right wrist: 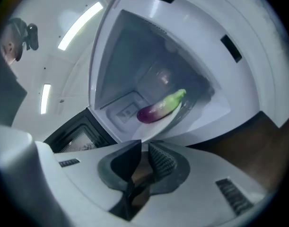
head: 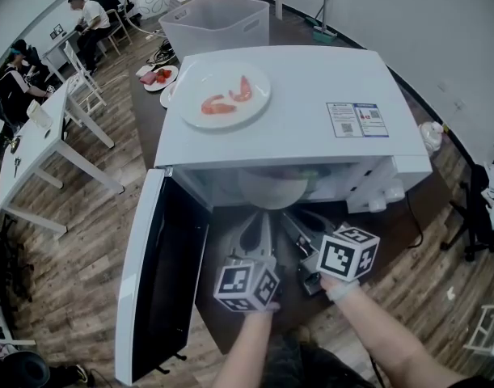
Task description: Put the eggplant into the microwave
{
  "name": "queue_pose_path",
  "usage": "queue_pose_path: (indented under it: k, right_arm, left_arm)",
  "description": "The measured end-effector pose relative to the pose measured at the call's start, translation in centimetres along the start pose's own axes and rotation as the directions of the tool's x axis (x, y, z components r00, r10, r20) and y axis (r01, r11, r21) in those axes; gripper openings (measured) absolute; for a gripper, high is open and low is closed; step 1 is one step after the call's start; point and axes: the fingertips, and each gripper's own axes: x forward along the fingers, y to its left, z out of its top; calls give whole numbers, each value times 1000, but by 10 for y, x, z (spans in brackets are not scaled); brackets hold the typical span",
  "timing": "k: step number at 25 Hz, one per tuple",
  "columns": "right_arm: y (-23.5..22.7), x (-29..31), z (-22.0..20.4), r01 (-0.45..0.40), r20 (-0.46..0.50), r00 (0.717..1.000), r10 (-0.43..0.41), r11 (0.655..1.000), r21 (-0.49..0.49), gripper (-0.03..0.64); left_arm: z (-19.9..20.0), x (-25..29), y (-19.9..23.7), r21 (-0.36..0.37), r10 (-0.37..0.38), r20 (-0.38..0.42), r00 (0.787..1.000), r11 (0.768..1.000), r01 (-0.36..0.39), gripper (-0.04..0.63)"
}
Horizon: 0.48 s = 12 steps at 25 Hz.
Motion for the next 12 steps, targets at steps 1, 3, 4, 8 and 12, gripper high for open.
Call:
queue_pose_path:
  k: [1, 3, 4, 8, 12]
  right_arm:
    - [1, 0, 0, 4, -3, 1000, -4, 1000, -19, 49]
    - [3, 1, 0, 7, -8, 1000, -8, 999, -43, 49]
    - [4, 2, 0, 8, -12, 1000, -9, 999, -49, 49]
    - [2, 4, 2, 34, -17, 999, -36, 996, -87, 7]
    - [-2, 9, 4, 62, -15, 998, -65, 990, -127, 6]
  left_arm:
    - [0, 0, 0, -1, -1, 0, 1000, 1000, 1, -5]
    - [0, 1, 0, -3, -2, -2, 1000, 1000, 2, -5]
    - [0, 1, 0, -4, -1, -3, 1000, 1000, 1, -4]
    - [-1, 3, 1, 4, 5, -8, 1000, 1000, -5, -5]
    - [0, 6, 0, 46, 4, -14, 1000, 999, -4, -5]
